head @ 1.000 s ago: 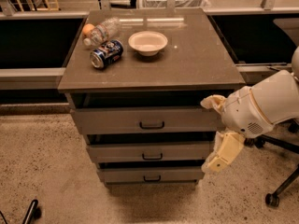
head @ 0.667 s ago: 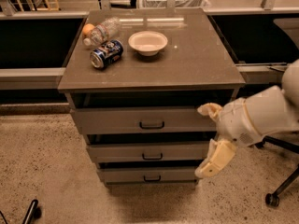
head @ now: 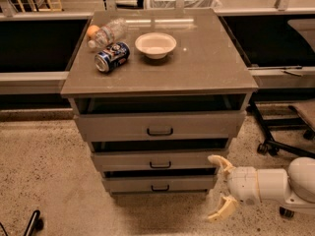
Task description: Open bottom drawer
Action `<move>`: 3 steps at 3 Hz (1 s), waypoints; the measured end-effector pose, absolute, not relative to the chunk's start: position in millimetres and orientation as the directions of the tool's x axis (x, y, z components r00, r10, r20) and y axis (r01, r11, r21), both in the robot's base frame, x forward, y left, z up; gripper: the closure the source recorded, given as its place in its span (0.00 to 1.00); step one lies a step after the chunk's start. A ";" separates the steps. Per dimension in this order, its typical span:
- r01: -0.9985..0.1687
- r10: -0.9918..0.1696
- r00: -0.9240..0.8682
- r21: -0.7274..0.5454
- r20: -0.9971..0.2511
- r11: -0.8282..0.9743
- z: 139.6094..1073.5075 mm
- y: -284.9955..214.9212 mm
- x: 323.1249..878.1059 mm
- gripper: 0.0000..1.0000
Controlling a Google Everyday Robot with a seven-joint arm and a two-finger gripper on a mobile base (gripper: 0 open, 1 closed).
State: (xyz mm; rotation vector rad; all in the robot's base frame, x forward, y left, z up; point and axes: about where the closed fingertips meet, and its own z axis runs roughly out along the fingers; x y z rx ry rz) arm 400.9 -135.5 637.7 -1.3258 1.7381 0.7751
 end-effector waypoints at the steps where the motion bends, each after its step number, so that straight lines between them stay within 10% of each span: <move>1: -0.969 -0.421 -0.062 -0.047 -0.905 0.244 611.6 -139.8 410.6 0.00; 3: -0.954 -0.589 -0.096 -0.094 -0.803 0.284 517.2 -156.5 433.7 0.00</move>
Offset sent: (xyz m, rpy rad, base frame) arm 0.0530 -0.0203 -0.0868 -0.1542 0.0004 -0.0716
